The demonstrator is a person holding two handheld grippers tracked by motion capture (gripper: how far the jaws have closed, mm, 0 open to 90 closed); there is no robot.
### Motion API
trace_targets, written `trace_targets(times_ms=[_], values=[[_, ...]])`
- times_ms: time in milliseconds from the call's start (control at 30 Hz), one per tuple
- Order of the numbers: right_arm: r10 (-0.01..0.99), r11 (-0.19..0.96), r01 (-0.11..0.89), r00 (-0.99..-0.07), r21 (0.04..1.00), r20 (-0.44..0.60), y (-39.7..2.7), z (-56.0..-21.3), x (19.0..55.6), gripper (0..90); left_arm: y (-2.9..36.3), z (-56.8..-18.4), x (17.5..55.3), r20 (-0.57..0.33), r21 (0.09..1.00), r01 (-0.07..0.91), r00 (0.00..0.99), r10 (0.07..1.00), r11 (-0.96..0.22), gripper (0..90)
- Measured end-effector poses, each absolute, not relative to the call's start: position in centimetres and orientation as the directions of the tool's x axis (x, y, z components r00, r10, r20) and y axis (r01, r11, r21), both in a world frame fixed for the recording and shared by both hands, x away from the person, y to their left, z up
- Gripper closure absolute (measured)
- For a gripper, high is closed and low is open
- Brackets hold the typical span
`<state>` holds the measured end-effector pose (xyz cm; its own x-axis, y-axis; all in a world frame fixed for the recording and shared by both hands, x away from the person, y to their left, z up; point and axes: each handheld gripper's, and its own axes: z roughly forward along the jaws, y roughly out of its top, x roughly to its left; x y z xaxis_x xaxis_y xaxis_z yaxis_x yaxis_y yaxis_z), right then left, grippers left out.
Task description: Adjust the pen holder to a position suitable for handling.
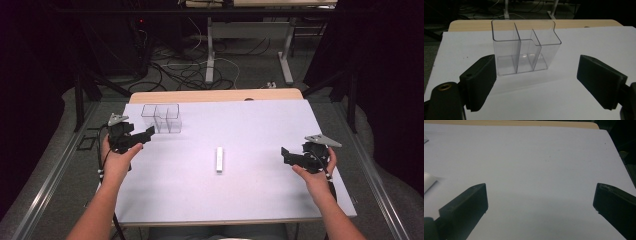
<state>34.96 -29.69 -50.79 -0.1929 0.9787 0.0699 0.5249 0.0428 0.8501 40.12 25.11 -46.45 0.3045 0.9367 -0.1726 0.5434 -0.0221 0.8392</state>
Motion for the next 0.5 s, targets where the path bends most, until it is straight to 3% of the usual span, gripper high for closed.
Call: trace_targets(times_ms=[500], values=[[0.975,0.047,0.527,-0.210,0.848,0.076,-29.3,-50.8,34.8,0.0,25.2,-43.6,43.6,-0.116,0.819,0.570,0.274,0.955,-0.064,22.4]])
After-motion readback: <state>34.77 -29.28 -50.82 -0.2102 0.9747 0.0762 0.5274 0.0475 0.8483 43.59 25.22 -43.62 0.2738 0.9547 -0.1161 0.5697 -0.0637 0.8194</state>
